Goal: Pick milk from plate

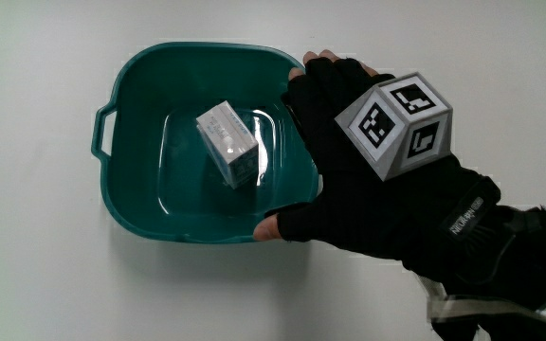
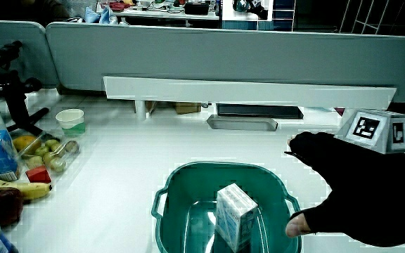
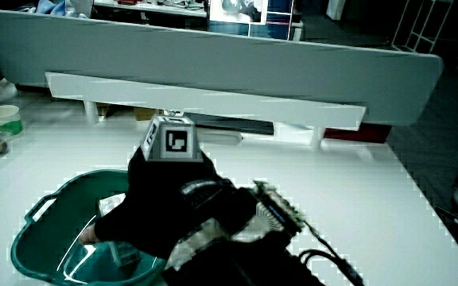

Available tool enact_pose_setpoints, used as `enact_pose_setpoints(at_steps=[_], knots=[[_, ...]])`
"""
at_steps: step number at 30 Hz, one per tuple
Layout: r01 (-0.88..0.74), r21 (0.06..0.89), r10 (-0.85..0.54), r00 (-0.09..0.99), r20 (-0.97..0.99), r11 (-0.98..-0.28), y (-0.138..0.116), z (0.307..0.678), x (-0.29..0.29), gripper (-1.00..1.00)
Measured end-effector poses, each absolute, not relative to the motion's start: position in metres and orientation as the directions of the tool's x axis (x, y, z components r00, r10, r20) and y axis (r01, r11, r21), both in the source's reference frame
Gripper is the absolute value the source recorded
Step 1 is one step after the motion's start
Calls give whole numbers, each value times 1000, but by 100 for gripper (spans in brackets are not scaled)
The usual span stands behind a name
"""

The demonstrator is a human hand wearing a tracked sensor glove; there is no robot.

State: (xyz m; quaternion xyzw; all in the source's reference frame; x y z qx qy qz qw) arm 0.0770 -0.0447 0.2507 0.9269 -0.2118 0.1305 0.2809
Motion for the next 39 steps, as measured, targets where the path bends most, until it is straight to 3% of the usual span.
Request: enact_pose_setpoints(at_steps=[16, 39], knots=[[-469, 479, -257, 859, 443, -742, -62, 288, 58, 0], [-359, 536, -159, 910, 383, -764, -76, 349, 39, 0]])
